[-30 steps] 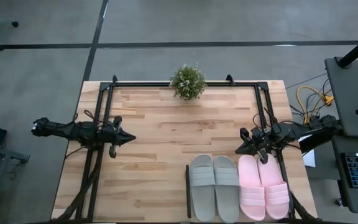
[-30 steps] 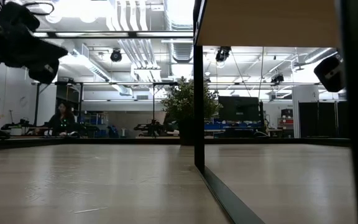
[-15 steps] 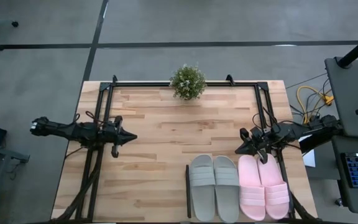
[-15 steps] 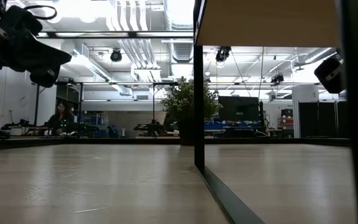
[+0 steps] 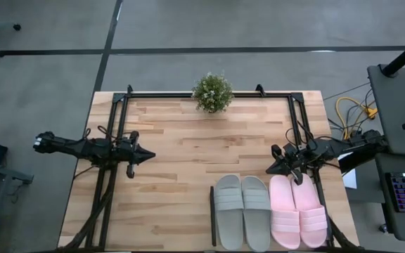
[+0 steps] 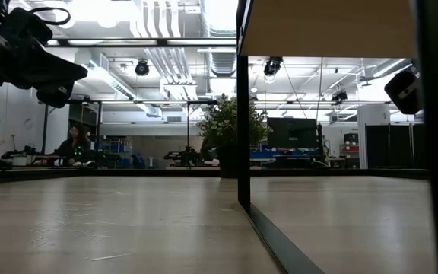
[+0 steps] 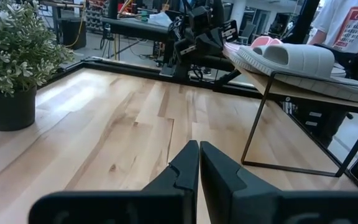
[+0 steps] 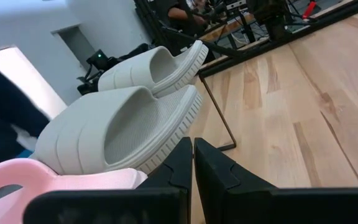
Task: Pick and place slides into the shelf
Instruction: Return to Home Position
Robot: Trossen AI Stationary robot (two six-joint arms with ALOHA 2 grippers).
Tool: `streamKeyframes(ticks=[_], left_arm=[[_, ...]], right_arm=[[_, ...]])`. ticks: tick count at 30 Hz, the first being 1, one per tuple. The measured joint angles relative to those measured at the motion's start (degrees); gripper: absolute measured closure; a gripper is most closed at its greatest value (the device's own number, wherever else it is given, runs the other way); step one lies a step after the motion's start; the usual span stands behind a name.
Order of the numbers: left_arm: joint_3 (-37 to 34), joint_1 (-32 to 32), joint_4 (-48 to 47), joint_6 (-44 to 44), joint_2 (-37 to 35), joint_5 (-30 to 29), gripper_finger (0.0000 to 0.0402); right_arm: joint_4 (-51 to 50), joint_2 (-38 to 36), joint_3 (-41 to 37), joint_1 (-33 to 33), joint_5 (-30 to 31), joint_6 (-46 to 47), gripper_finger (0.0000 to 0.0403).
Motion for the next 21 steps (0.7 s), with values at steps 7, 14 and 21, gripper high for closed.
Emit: streamKeyframes(ticks=[7, 14, 21], left_arm=[[-0.02, 0.0, -0.07, 0.0, 0.53, 0.02, 0.0402], [-0.02, 0.0, -0.11, 0.02, 0.86, 0.02, 0.0402], [-0.04, 0.0, -0.11, 0.02, 0.88, 0.02, 0.0402]], right_arm=[[0.02, 0.0, 0.0, 0.01, 0.0, 0.0, 0.0394], [0.02, 0.0, 0.0, 0.0, 0.0, 0.0, 0.0394], [0.0, 0.0, 0.0, 0.02, 0.0, 0.0, 0.0394]])
